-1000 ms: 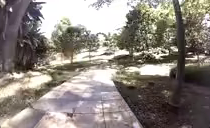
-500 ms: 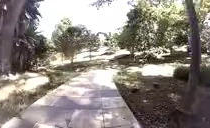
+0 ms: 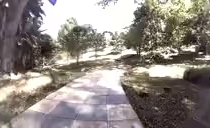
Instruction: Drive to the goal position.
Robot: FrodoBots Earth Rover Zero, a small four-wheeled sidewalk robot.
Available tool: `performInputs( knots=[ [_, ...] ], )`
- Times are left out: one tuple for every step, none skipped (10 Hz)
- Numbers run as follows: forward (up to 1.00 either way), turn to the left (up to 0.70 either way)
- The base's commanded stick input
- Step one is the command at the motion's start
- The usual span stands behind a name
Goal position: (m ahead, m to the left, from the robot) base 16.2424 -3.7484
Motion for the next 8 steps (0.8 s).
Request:
performInputs(
  knots=[
    [0.5, 0.0],
    [0.5, 0.0],
    [0.5, 0.0],
    [0.5, 0.0],
    [0.5, 0.0],
    [0.5, 0.0],
    [0.5, 0.0],
    [0.5, 0.0]
  ],
)
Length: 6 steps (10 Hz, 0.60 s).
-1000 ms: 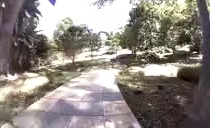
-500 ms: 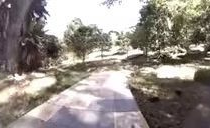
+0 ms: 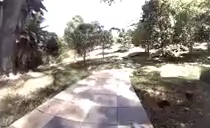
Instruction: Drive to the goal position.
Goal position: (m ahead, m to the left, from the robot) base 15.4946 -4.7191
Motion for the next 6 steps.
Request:
performInputs(
  knots=[
    [0.5, 0.0],
    [0.5, 0.0],
    [0.5, 0.0],
    [0.5, 0.0],
    [0.5, 0.0],
    [0.5, -0.36]
  ],
)
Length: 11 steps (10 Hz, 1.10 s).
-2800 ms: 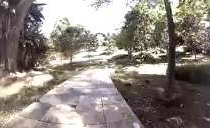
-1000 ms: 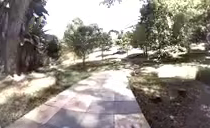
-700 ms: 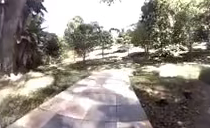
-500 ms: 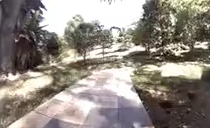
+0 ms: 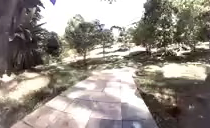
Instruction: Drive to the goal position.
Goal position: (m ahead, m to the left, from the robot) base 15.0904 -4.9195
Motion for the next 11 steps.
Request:
performInputs(
  knots=[
    [0.5, -0.5],
    [0.5, -0.5],
    [0.5, -0.43],
    [0.5, 0.0],
    [0.5, 0.0],
    [0.5, 0.0],
    [0.5, 0.0],
    [0.5, 0.0],
    [0.5, 0.0],
    [0.5, 0.0],
    [0.5, 0.0]
  ],
)
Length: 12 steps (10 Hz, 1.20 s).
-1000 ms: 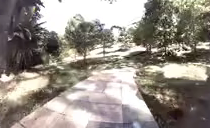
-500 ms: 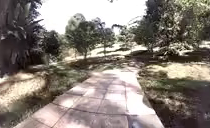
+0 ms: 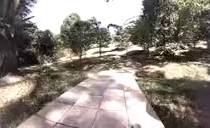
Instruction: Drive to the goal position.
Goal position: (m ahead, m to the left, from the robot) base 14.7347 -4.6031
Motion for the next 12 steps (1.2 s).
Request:
performInputs(
  knots=[
    [0.5, 0.0],
    [0.5, 0.0],
    [0.5, 0.0],
    [0.5, 0.0],
    [0.5, -0.34],
    [0.5, -0.5],
    [0.5, -0.5],
    [0.5, -0.5],
    [0.5, -0.5],
    [0.5, -0.5],
    [0.5, -0.5],
    [0.5, -0.5]
  ],
)
